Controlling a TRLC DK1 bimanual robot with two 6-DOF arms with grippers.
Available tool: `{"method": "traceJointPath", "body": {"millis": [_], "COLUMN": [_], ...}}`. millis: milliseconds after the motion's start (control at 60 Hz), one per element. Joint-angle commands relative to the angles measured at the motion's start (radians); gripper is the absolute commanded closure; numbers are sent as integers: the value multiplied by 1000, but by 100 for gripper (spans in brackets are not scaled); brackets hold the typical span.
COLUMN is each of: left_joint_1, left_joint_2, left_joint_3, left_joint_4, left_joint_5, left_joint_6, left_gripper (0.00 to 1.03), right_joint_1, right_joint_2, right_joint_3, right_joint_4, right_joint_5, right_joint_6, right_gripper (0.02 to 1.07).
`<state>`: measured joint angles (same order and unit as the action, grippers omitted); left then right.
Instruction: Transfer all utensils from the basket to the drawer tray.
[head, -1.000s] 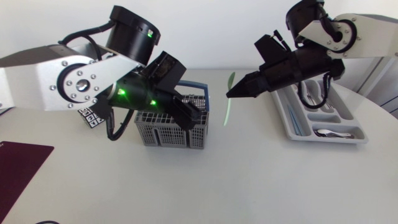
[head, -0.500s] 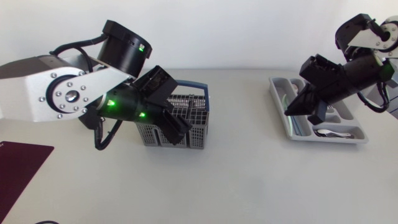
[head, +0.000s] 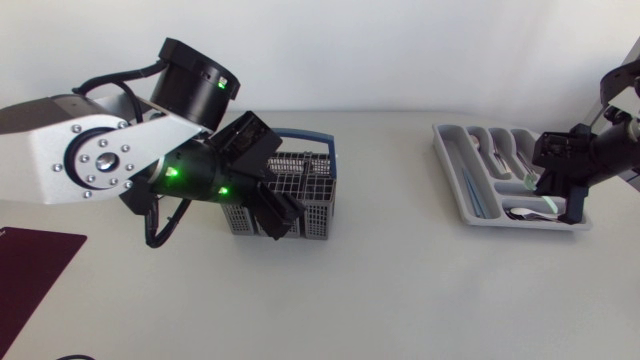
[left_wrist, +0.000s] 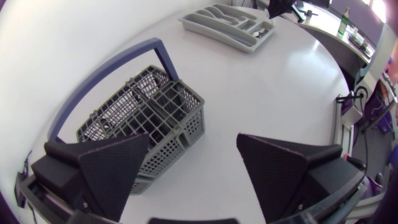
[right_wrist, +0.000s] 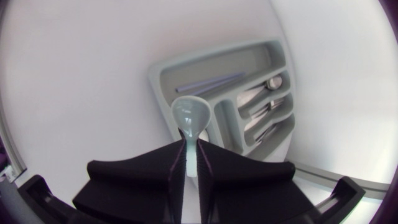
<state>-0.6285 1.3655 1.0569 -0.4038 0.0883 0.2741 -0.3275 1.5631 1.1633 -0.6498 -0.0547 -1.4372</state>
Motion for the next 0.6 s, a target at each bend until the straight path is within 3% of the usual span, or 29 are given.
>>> {"method": "traceJointPath", "body": {"millis": [0, 167, 583], "left_joint_1": [-13, -11, 36], "left_joint_2": [-22, -31, -106], "left_joint_3": [-25, -21, -74], "left_joint_4": [-10, -21, -36], "left_joint_5": [-1, -4, -4], "left_joint_6": [16, 16, 19], "left_gripper": [6, 6, 6], "right_joint_1": [-48, -108, -119], "right_joint_2": [94, 229, 338], "right_joint_3": [30, 87, 38], "right_joint_4": [52, 141, 332], "right_joint_5": [32, 82, 158], "right_joint_6": [-94, -137, -195], "right_gripper": [101, 101, 101]}}
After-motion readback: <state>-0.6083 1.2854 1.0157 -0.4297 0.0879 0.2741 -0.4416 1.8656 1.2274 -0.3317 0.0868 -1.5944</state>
